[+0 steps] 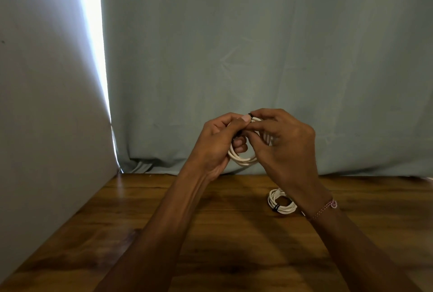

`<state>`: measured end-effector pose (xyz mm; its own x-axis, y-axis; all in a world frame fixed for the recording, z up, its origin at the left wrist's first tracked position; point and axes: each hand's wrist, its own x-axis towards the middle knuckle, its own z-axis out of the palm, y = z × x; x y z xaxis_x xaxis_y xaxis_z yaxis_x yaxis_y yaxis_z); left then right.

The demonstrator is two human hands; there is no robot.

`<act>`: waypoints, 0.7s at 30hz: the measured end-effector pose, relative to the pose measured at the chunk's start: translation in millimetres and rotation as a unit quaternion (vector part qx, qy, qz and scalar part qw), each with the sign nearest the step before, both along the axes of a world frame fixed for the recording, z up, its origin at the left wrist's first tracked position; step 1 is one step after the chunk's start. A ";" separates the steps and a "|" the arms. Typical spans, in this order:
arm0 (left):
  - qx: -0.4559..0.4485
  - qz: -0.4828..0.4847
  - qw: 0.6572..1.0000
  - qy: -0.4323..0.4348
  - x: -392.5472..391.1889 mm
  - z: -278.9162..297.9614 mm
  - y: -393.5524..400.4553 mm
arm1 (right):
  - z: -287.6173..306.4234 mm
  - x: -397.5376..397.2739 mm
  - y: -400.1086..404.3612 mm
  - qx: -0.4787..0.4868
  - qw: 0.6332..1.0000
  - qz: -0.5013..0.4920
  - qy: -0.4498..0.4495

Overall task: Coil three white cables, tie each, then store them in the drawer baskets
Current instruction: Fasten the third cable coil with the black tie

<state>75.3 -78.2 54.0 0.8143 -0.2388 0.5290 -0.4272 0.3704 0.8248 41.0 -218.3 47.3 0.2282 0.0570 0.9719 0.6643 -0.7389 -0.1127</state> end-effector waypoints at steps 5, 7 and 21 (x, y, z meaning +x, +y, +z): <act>0.066 0.036 0.997 -0.026 -3.3 -1.7 -4.3 | 5.7 -4.0 -6.1 0.103 0.993 0.036 0.038; 0.085 0.053 0.995 -0.030 -5.4 -1.2 -5.4 | 7.4 -3.1 -10.2 0.091 0.994 0.037 0.038; 0.313 0.219 0.915 -0.128 -18.6 11.2 0.3 | -3.0 9.9 -17.5 -0.037 0.994 -0.041 -0.098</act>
<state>56.7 -77.9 65.2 0.7731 -0.2398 0.5872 -0.6303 -0.3933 0.6693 50.9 -235.9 44.3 0.0420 0.1184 0.9921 0.6054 -0.7929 0.0690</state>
